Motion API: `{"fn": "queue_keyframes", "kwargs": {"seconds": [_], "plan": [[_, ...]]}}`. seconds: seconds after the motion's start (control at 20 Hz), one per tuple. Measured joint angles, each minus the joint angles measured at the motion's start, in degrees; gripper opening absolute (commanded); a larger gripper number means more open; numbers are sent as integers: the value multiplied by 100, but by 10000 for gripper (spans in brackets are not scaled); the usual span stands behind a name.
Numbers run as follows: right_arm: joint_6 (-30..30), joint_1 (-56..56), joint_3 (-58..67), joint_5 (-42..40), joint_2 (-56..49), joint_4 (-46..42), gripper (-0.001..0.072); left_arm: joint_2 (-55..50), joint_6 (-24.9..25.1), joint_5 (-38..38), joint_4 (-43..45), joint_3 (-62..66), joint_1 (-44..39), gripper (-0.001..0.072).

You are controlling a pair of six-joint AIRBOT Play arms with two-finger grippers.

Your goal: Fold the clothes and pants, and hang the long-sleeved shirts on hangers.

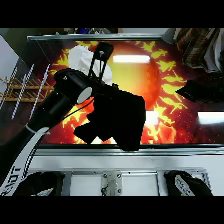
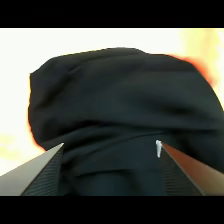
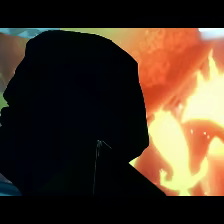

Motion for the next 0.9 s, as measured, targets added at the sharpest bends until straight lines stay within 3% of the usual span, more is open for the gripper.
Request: {"fn": "queue_keyframes", "kwargs": {"seconds": [0.15,0.25,0.45,0.6,0.65,0.7,0.75,0.9], "plan": [[0,-11,4,0,0,0,21,-66,-81,63,-828,-608,809,619],[0,-13,4,0,0,-2,21,-96,153,181,-1810,-1222,1370,619],[-2,-13,4,0,-2,-9,21,-131,1353,542,-4227,-2321,2017,611],[-2,-13,-2,-2,-2,-20,20,-140,1950,824,-5233,-2806,2009,605],[-2,-13,-22,-4,-2,-20,21,-140,2055,916,-5403,-2898,1967,465],[-2,-13,-52,-4,-2,-20,21,-140,2138,1010,-5558,-2959,1917,178],[-2,-15,-107,-7,-2,-22,20,-140,2203,1091,-5654,-2983,1875,24],[-26,35,-481,-31,-2,-96,20,-140,2321,1266,-5825,-2879,1873,20]]}}
